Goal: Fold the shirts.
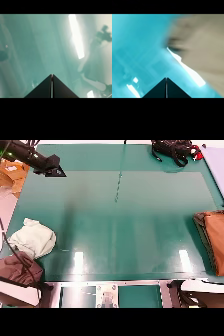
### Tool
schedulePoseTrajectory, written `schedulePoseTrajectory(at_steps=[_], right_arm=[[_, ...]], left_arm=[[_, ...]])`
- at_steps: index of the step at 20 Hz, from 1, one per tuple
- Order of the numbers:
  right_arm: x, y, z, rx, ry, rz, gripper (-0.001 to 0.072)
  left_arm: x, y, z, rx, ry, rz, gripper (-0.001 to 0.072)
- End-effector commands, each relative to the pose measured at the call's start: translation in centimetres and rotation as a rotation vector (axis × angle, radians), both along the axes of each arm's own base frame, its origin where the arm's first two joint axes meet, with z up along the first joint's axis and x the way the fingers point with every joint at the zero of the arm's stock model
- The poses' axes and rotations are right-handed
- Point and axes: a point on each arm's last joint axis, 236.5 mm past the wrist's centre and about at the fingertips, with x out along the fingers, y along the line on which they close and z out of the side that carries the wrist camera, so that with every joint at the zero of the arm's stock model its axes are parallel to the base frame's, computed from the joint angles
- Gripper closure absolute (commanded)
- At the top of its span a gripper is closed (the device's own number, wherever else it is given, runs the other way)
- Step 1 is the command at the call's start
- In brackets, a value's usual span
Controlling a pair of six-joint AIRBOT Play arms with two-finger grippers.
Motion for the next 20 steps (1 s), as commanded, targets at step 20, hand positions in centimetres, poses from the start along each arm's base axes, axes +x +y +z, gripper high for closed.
schedulePoseTrajectory(at_steps=[20], right_arm=[[-6.5, 25.0, -10.5, 0.007, -0.04, 0.596, 0.0701]], left_arm=[[-20.7, -3.0, -11.2, 0.123, 0.24, 0.086, 0.0682]])
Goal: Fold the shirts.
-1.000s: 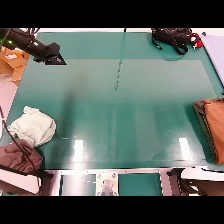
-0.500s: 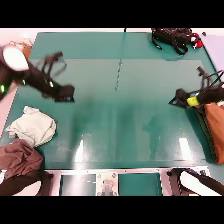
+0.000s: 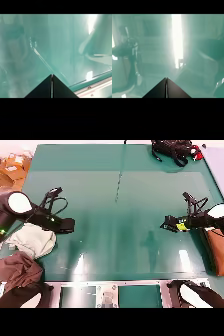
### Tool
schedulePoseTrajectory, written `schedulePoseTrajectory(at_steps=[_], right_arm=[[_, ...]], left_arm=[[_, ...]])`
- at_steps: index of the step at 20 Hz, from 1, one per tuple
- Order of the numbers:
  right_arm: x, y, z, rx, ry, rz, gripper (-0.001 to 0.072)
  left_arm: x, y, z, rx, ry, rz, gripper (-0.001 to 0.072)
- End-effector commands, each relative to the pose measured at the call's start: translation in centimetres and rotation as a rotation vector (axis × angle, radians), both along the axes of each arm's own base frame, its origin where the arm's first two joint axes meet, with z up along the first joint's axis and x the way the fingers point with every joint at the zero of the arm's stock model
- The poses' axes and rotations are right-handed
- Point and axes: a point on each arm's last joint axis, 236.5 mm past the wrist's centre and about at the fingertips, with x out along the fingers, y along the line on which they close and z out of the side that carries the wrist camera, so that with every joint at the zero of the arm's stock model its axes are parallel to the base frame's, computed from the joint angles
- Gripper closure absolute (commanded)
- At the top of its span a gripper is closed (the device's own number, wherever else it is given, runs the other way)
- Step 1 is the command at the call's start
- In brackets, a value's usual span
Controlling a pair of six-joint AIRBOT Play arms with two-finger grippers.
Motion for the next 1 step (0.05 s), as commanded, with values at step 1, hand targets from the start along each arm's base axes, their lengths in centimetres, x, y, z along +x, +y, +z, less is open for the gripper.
schedulePoseTrajectory(at_steps=[1], right_arm=[[-0.22, 0.17, -0.18, 0.001, 0.002, 0.005, 0.0701]], left_arm=[[-0.21, 0.04, -0.18, 0.001, 0.0, 0.001, 0.0682]])
